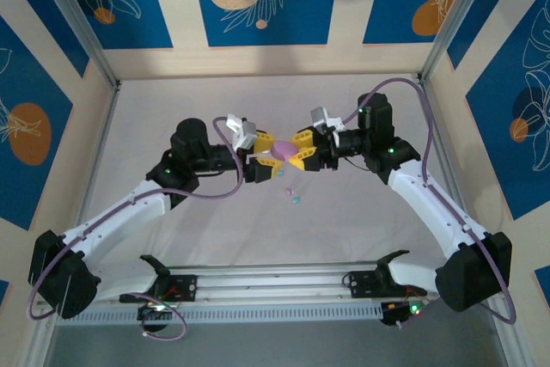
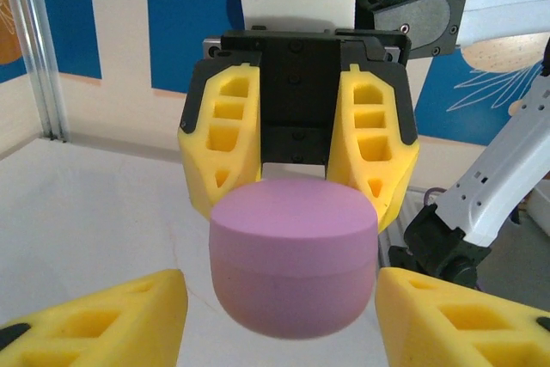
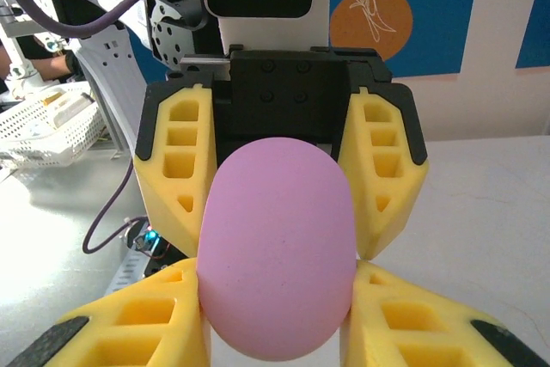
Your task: Insert the wireless bluetooth earbuds into the charging case
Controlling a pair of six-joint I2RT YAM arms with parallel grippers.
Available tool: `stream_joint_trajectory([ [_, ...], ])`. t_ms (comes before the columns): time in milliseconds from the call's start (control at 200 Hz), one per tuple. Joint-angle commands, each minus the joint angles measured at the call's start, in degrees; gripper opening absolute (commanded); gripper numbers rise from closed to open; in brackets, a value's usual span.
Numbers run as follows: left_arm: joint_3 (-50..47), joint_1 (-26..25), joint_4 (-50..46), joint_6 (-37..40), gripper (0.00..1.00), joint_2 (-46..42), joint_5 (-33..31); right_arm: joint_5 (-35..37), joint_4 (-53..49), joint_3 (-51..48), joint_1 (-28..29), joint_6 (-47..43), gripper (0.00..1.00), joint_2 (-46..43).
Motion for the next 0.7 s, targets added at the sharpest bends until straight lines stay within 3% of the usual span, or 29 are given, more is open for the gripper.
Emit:
stream_joint_trajectory([
  [0,2.22,-0.34,2.8,-1.35,0.57,0.89,2.62,-0.17,-0.4,1.45,0.52,-1.29,0.35,0.24],
  [505,2.92,-0.85,3.6,-3.12,0.51,1.92,3.08,1.83,2.37,0.66,0.91,-0.23,0.35,0.33],
  [695,3.18,-0.93,3.17,-3.02,0.43,2.25,3.09,2.28,2.42,0.48,0.93,-0.24,0.35,0.33],
])
